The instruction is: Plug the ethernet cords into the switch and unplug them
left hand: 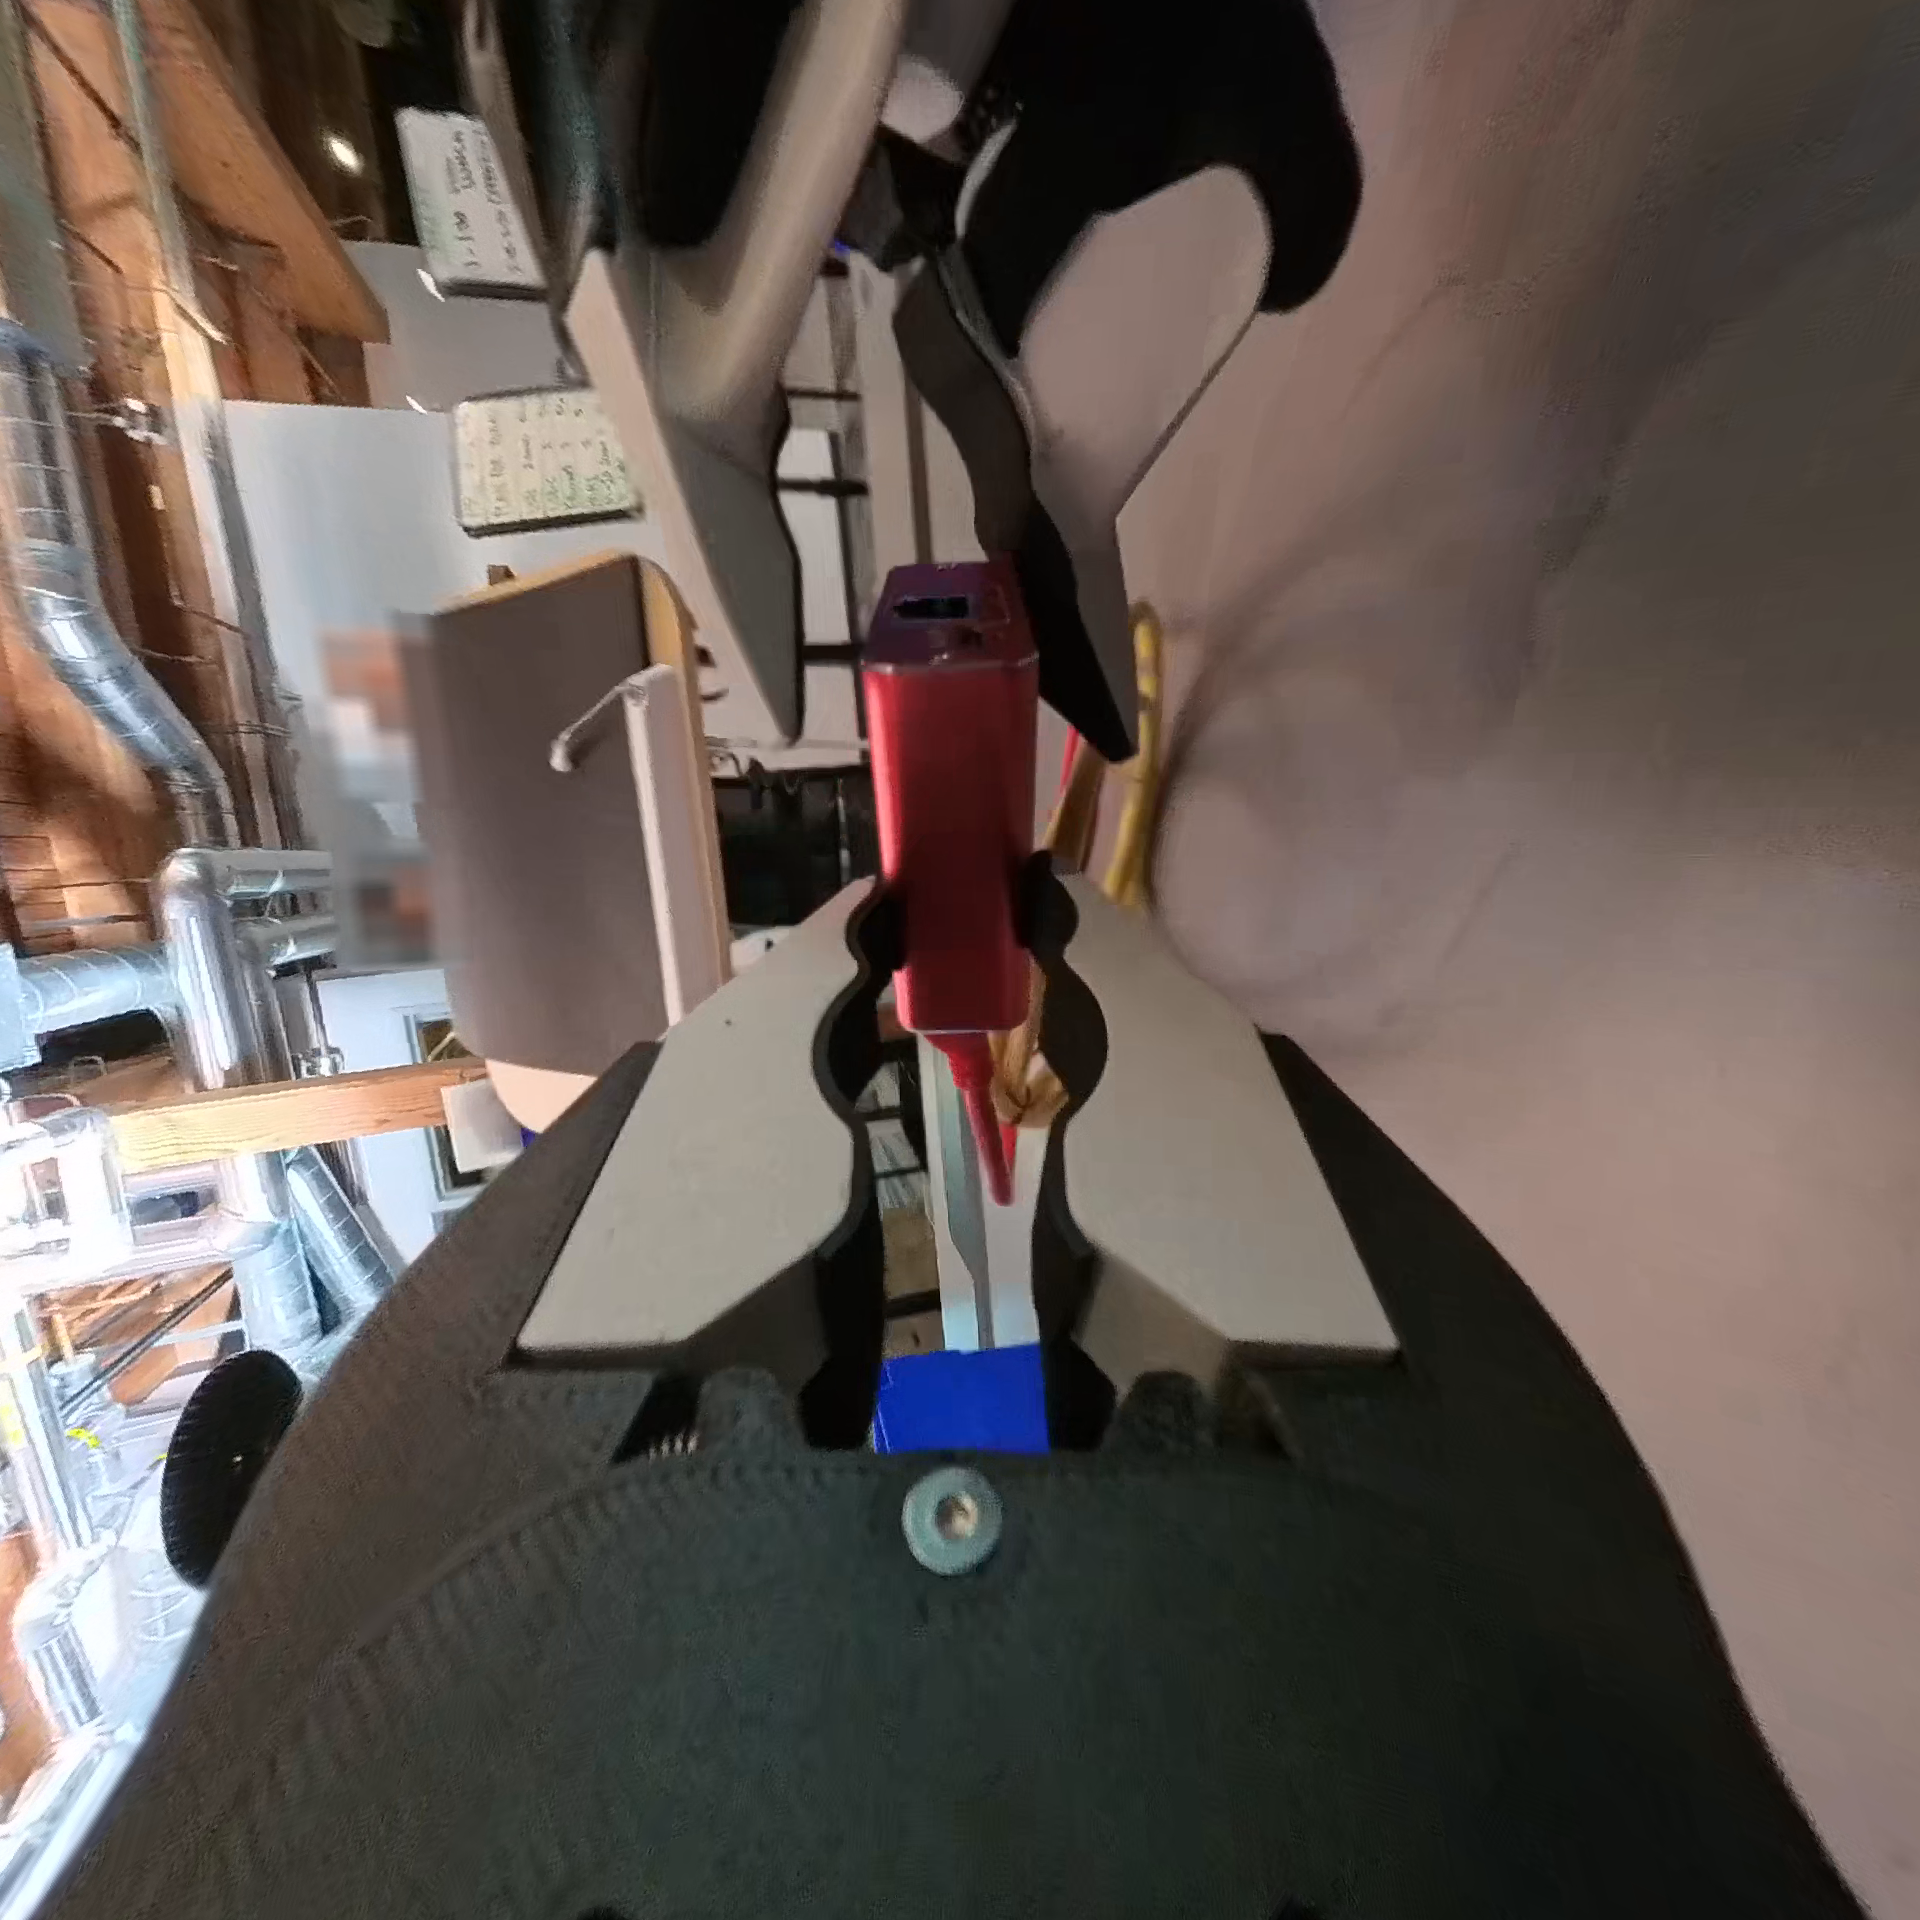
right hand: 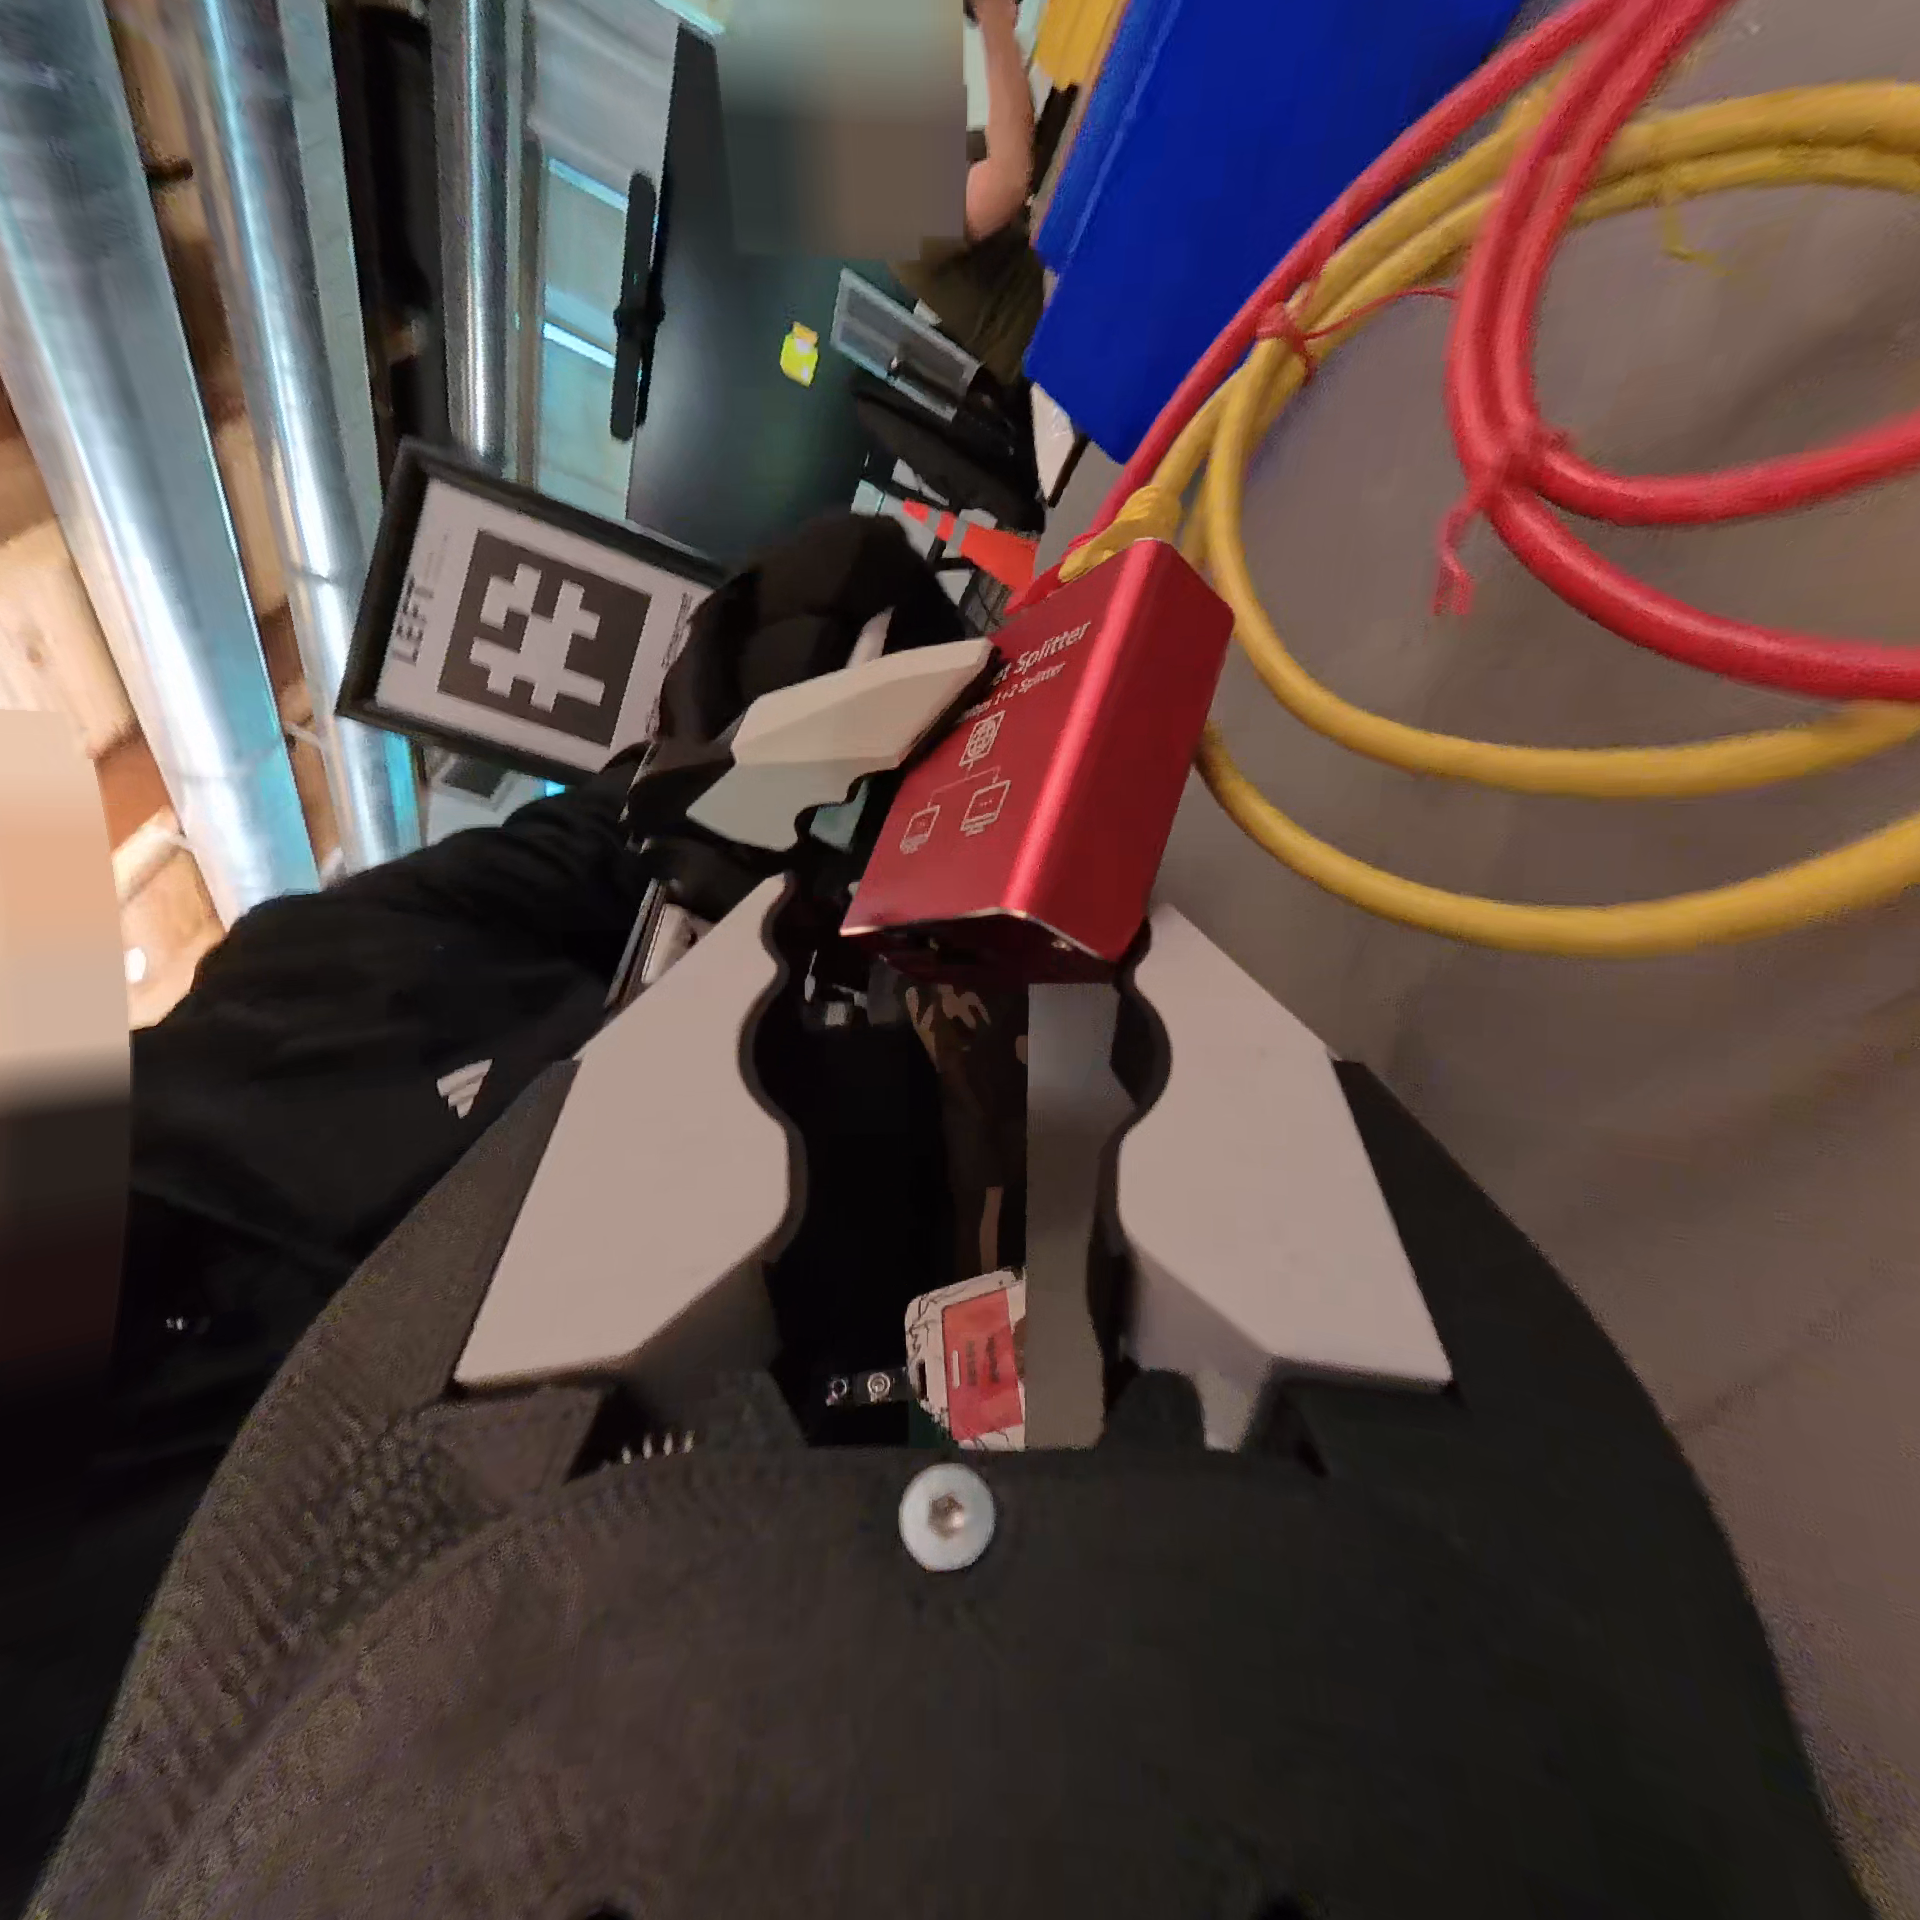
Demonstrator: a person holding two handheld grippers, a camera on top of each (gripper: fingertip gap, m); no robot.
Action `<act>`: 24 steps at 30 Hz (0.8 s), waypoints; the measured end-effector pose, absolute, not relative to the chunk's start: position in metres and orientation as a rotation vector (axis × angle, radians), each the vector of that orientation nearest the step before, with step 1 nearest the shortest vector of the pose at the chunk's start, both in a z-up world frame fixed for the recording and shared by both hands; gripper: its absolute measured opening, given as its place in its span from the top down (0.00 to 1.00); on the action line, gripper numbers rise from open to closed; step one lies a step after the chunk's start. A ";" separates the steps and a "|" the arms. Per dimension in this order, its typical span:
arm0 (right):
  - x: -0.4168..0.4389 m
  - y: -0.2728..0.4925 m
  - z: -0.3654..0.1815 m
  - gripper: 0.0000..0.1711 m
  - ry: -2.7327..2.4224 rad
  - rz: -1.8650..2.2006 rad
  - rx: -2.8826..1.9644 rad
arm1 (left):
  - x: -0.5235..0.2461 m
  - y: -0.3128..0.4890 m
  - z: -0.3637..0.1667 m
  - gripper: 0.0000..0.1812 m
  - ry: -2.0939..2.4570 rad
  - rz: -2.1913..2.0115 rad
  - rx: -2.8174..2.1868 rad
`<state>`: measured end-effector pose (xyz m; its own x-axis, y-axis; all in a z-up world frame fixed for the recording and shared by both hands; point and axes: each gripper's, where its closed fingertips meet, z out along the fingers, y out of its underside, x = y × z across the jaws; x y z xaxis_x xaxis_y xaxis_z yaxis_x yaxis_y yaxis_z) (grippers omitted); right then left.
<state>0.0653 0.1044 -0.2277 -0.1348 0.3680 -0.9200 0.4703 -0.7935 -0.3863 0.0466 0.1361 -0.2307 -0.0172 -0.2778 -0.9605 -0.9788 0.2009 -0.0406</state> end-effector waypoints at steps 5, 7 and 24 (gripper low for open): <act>0.068 0.112 -0.261 0.73 0.890 -2.008 2.153 | 0.051 0.135 -0.263 0.87 1.570 0.924 -1.371; 0.073 0.114 -0.270 0.76 0.909 -1.947 2.179 | 0.057 0.130 -0.274 0.85 1.603 0.916 -1.381; 0.095 0.107 -0.305 0.85 1.294 -1.491 2.161 | 0.061 0.115 -0.294 0.82 1.662 0.249 -1.739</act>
<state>0.0954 0.1068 -0.3045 0.1003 0.5369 -0.8377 0.7539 -0.5904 -0.2882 0.0611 0.1151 -0.2943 0.1554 -0.7964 -0.5844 -0.9329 0.0763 -0.3521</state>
